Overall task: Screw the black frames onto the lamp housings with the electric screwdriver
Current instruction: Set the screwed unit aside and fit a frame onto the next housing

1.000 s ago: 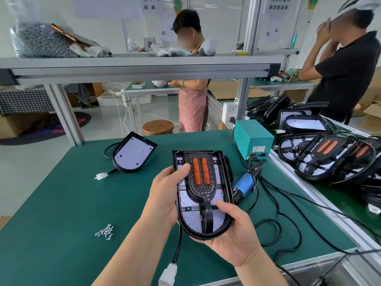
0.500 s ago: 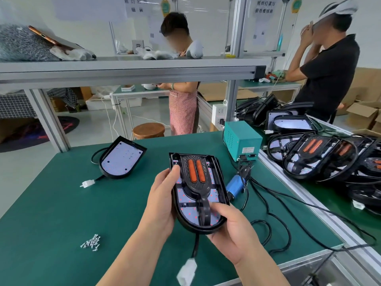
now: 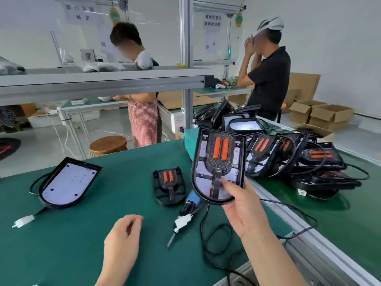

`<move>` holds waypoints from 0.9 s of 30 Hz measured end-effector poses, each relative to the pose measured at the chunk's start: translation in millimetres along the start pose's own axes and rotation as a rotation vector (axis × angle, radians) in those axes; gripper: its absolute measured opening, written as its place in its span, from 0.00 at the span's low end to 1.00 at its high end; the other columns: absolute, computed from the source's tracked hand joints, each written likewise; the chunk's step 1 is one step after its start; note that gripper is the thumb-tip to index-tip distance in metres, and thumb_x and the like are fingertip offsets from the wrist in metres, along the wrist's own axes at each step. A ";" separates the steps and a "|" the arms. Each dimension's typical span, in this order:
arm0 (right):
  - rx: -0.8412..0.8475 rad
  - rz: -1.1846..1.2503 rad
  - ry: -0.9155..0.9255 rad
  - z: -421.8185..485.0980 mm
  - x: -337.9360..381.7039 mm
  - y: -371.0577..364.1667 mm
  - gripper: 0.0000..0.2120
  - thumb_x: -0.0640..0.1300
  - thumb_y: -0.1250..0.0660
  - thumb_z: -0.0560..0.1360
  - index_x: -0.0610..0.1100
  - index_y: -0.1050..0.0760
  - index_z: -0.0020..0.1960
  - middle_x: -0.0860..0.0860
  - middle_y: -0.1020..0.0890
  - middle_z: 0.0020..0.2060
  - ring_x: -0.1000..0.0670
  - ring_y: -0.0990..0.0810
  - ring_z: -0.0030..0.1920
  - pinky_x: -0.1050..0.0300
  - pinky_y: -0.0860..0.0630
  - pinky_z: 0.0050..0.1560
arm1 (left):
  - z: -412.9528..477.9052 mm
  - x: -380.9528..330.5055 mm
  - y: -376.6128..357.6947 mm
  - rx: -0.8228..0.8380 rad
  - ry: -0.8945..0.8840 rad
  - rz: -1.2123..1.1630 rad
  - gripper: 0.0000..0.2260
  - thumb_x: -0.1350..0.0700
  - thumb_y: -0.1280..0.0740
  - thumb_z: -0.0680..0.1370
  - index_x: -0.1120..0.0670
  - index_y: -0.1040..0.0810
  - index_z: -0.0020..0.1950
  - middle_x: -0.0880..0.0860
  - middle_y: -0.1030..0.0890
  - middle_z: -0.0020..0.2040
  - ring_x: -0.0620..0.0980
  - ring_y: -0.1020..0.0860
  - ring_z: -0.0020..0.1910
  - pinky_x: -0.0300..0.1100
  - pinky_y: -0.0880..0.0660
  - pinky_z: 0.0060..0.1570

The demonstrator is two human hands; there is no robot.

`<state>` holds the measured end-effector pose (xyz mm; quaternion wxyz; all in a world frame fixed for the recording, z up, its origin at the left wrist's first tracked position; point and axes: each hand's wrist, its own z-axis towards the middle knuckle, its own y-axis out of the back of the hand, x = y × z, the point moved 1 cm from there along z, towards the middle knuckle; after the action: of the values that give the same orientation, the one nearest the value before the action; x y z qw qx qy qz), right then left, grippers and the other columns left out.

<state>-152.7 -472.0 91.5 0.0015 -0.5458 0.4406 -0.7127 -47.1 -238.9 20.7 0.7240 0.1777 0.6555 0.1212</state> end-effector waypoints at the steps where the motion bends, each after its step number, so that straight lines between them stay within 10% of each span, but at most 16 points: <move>1: -0.037 0.017 0.036 5.1 6.4 5.4 0.19 0.27 0.38 0.78 0.37 0.25 0.67 0.39 0.17 0.60 0.41 0.16 0.56 0.44 0.19 0.58 | -0.1 -0.5 -0.4 -0.007 -0.018 0.013 0.09 0.56 0.33 0.80 0.45 0.18 0.43 0.44 0.17 0.46 0.39 0.23 0.46 0.35 0.31 0.43; 12: -0.604 -0.097 0.437 76.4 49.1 85.0 0.24 0.34 0.36 0.80 0.47 0.33 0.74 0.50 0.22 0.66 0.52 0.22 0.60 0.46 0.30 0.73 | 0.9 0.0 -3.4 -0.032 -0.069 0.050 0.13 0.61 0.31 0.79 0.43 0.17 0.42 0.43 0.18 0.44 0.40 0.23 0.44 0.37 0.31 0.42; 18: -0.907 -0.087 0.460 99.6 39.0 132.0 0.31 0.35 0.37 0.80 0.52 0.43 0.78 0.49 0.27 0.65 0.50 0.24 0.55 0.67 0.29 0.51 | 1.0 -1.6 -5.4 -0.039 -0.097 0.053 0.13 0.62 0.31 0.78 0.43 0.18 0.41 0.45 0.18 0.43 0.40 0.23 0.43 0.23 0.33 0.40; 27: -1.023 -0.257 0.354 118.5 26.5 143.6 0.26 0.36 0.40 0.82 0.47 0.43 0.77 0.43 0.27 0.65 0.42 0.24 0.58 0.53 0.27 0.58 | -0.2 -1.4 -3.9 -0.016 -0.114 0.067 0.13 0.62 0.30 0.78 0.43 0.18 0.41 0.40 0.19 0.40 0.32 0.26 0.46 0.19 0.36 0.40</move>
<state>-139.8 -646.8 23.6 -0.4247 -0.3983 0.6538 -0.4833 -47.7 -243.0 20.3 0.7571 0.2006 0.6057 0.1403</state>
